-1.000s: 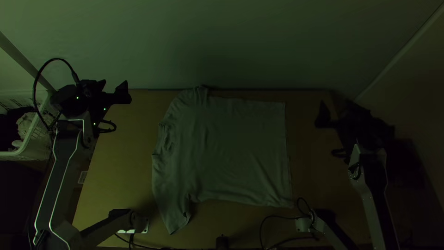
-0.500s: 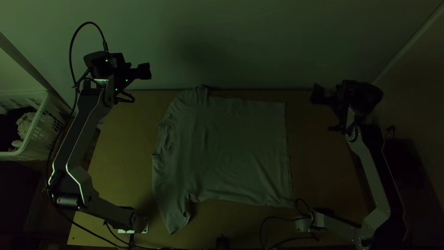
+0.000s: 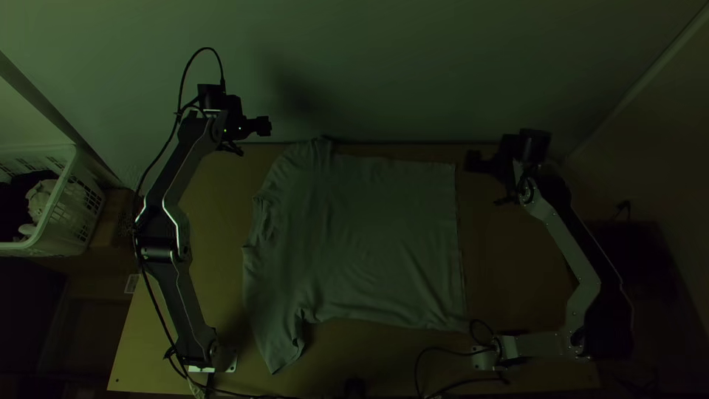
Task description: Fold the t-shirt
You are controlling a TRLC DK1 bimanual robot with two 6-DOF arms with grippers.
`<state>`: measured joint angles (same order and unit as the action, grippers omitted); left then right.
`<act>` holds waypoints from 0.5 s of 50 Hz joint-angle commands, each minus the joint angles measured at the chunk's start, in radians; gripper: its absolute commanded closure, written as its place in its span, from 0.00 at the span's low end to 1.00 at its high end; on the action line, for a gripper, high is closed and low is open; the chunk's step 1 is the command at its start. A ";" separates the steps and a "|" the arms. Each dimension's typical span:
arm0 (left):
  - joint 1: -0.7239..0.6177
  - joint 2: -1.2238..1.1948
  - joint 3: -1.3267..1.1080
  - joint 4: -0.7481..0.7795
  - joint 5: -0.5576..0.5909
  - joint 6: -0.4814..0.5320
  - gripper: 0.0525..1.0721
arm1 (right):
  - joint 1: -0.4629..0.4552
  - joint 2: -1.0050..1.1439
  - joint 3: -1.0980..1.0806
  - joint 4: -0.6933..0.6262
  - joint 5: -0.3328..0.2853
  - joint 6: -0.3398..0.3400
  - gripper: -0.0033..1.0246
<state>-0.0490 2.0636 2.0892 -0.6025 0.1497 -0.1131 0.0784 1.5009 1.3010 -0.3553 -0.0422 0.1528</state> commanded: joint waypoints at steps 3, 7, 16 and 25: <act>-0.012 0.076 0.061 -0.019 0.013 -0.022 0.20 | 0.006 0.070 0.086 -0.057 0.004 0.080 0.04; -0.017 0.125 0.100 -0.042 0.005 -0.025 0.20 | 0.004 0.105 0.116 -0.091 0.004 0.090 0.04; -0.032 0.213 0.154 -0.039 -0.015 -0.016 0.20 | -0.008 0.179 0.172 -0.137 -0.001 0.093 0.04; -0.060 0.276 0.173 -0.020 -0.064 0.032 0.20 | -0.012 0.236 0.242 -0.189 -0.002 0.093 0.04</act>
<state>-0.0902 2.3009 2.2292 -0.6338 0.1112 -0.1070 0.0750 1.7004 1.4899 -0.5198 -0.0422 0.2287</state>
